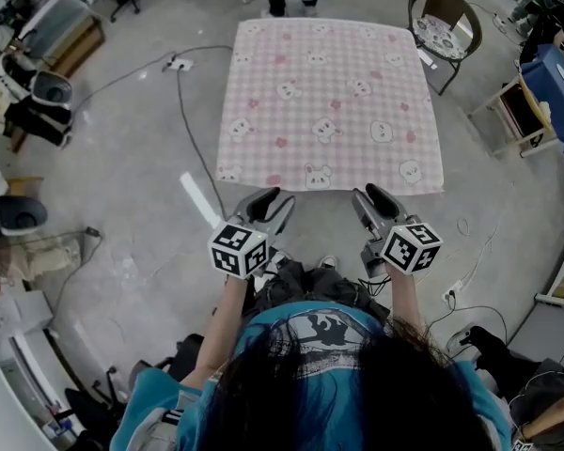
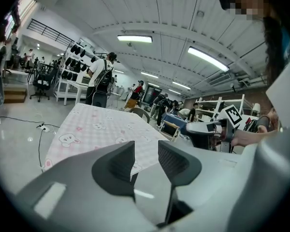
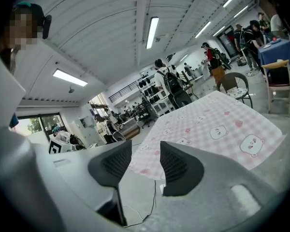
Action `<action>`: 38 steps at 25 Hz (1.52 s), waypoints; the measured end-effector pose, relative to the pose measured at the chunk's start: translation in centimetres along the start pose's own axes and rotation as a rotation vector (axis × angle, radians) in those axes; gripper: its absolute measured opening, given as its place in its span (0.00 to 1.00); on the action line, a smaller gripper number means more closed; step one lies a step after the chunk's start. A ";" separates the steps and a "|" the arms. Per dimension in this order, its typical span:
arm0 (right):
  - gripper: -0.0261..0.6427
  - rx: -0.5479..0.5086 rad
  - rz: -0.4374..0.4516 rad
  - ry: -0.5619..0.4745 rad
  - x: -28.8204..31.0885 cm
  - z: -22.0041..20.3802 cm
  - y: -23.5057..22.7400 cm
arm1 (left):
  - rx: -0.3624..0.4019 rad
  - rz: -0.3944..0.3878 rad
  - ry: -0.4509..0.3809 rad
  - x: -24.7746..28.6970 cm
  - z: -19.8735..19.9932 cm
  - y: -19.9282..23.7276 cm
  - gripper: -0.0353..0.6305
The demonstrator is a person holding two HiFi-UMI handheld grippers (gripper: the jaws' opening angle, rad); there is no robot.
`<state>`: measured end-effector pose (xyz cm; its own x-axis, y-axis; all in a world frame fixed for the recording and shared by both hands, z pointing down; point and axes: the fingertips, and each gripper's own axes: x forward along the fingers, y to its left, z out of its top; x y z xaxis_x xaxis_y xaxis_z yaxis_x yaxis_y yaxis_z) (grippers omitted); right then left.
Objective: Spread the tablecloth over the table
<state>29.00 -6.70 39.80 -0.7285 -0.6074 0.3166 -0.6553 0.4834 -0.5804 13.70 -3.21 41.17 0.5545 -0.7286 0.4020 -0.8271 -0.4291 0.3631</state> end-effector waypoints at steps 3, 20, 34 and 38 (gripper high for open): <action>0.31 -0.009 0.048 0.016 -0.5 0.5 0.8 | 0.003 -0.011 -0.017 0.6 0.8 -1.9 0.27; 0.03 -0.146 0.161 0.054 -2.2 0.8 0.6 | 0.069 -0.006 -0.083 3.6 2.5 -6.7 0.08; 0.04 -0.195 0.238 0.047 -4.4 0.2 1.6 | 0.081 -0.036 -0.082 3.5 1.2 -9.7 0.08; 0.04 -0.200 0.246 0.049 -4.5 -0.1 1.9 | 0.079 -0.045 -0.087 3.4 1.2 -9.9 0.08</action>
<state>31.01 -2.91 37.34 -0.8758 -0.4277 0.2237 -0.4806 0.7293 -0.4870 23.66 -2.08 37.89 0.5838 -0.7498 0.3115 -0.8082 -0.5003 0.3105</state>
